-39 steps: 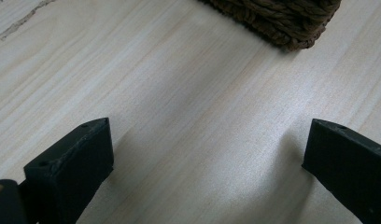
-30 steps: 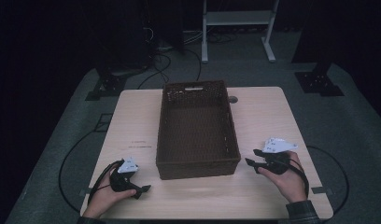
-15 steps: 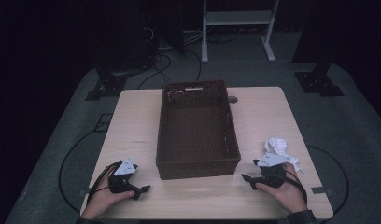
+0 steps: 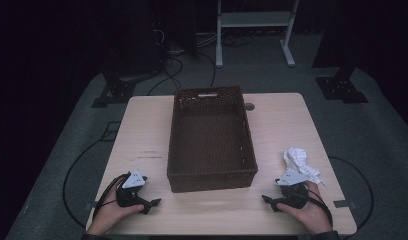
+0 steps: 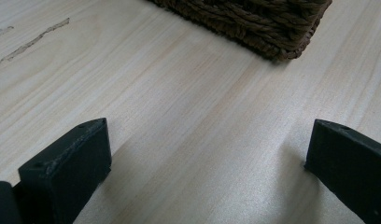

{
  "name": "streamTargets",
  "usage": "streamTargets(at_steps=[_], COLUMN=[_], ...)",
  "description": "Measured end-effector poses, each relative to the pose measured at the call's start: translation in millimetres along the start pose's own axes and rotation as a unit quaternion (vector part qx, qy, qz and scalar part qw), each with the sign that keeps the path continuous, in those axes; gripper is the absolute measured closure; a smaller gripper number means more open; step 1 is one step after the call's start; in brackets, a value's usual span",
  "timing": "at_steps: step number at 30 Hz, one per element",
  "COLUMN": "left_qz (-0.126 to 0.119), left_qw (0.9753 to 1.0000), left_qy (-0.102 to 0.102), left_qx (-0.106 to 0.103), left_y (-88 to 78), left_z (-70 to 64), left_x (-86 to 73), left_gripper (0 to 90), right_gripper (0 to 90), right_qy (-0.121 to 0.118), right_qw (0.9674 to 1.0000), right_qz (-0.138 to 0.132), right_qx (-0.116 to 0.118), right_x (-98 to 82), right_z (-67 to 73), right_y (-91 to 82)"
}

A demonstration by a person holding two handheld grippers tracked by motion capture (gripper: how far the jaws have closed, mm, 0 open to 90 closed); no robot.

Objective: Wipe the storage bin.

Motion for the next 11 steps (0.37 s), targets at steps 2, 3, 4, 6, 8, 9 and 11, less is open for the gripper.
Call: streamTargets(at_steps=[2,3,4,6,8,9,11], left_qz=[0.0,0.0,0.0,0.0,0.0,0.0,0.0], left_qw=[1.0,1.0,1.0,1.0,1.0,1.0,1.0], left_qy=[0.0,0.0,0.0,0.0,0.0,0.0,0.0], left_qx=[0.0,0.0,0.0,0.0,0.0,0.0,0.0], left_y=[0.0,0.0,0.0,0.0,0.0,0.0,0.1], left_z=[0.0,0.0,0.0,0.0,0.0,0.0,0.0], left_x=[0.0,0.0,0.0,0.0,0.0,0.0,0.1], left_gripper=[0.0,0.0,0.0,0.0,0.0,0.0,0.0], right_gripper=[18.5,18.3,18.2,17.9,17.6,17.4,17.2], right_qy=[0.008,0.007,0.007,0.009,0.009,0.009,0.01], right_qw=[1.0,0.9999,0.9999,0.9999,0.9998,0.9998,0.9997], right_qz=[-0.006,-0.01,-0.012,-0.013,-0.016,-0.019,-0.023], right_qx=[0.003,0.003,0.003,0.003,0.002,0.002,0.002], right_x=[-1.5,-2.2,-2.4,-2.9,-3.2,-3.5,-4.1], right_z=[-1.0,-1.4,-1.4,-1.0,-0.8,-0.9,-0.8], right_y=[0.3,0.2,0.2,0.0,0.1,0.2,0.3])
Point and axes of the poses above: each handheld gripper's, and its own axes: y roughly forward along the jaws, x roughly out of its top, z roughly to its left, the point moved 6 cm from there along y, roughly forward along the jaws, and after that the axes turned 10 degrees about -z, right-handed, at the moved point
